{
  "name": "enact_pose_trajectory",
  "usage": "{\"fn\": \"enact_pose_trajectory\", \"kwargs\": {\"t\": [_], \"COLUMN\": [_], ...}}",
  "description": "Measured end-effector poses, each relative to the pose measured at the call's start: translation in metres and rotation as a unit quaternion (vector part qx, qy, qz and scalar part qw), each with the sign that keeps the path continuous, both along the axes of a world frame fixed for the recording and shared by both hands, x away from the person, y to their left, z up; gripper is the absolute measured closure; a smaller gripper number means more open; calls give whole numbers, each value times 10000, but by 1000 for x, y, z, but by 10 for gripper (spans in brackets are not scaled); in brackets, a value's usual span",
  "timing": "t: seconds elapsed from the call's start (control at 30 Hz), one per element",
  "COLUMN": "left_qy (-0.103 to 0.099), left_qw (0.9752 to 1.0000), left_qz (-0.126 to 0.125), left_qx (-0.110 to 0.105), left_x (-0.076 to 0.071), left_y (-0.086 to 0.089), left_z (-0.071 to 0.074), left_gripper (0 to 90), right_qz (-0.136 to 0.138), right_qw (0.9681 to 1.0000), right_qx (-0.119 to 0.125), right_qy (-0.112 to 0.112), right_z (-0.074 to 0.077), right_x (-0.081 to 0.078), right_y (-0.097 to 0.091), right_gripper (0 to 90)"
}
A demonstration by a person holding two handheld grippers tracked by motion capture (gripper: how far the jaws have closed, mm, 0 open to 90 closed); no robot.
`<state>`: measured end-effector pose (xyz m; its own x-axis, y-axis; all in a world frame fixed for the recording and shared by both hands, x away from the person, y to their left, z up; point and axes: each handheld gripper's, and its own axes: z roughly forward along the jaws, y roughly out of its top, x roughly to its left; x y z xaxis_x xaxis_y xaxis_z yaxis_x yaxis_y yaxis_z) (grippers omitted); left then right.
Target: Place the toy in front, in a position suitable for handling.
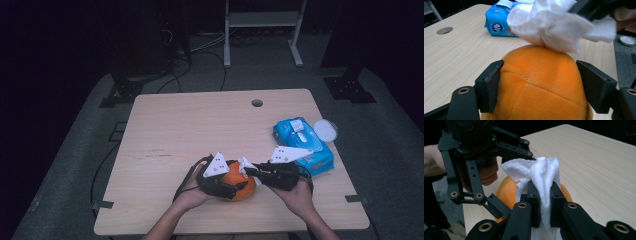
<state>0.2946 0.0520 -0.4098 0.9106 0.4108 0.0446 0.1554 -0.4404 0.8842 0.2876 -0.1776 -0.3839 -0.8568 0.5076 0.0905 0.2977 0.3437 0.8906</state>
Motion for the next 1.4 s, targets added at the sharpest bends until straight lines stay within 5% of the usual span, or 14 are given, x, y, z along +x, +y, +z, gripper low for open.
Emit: {"fn": "enact_pose_trajectory", "kwargs": {"t": [0.27, 0.47, 0.6, 0.73, 0.87, 0.97, 1.03, 1.13, 1.27, 1.4], "left_qy": [-118, 304, 222, 172, 172, 213, 336, 408, 528, 478], "left_qw": [9988, 9962, 9953, 9966, 9957, 9986, 9985, 9986, 9975, 9979], "left_qz": [-346, -673, -846, -733, -711, -463, -349, -155, 149, 161], "left_qx": [-339, -472, -409, -328, -576, -168, -238, -282, -445, -400], "left_x": [7, 22, 23, 15, 11, 13, 15, 16, 18, 15], "left_y": [21, 34, 34, 28, 31, 29, 28, 27, 24, 22], "left_z": [3, -23, -34, -20, -2, -10, -16, -16, -19, -19], "left_gripper": [104, 64, 56, 203, 221, 230, 235, 235, 233, 232], "right_qz": [-204, -188, -222, -268, -289, -325, -265, -265, 126, 83], "right_qw": [9996, 9996, 9995, 9993, 9982, 9985, 9979, 9992, 9998, 9996], "right_qx": [-127, -47, -5, 133, 483, 250, 224, 139, 164, -128], "right_qy": [120, 194, 231, 242, 229, 358, 543, 276, 16, -217], "right_z": [-14, -17, -18, -13, -6, -16, -26, -16, -5, -5], "right_x": [7, 11, 13, 11, 11, 17, 21, 13, -1, -4], "right_y": [-11, -15, -18, -17, -25, -24, -22, -17, -2, 3], "right_gripper": [818, 817, 817, 818, 817, 817, 818, 818, 817, 820]}}
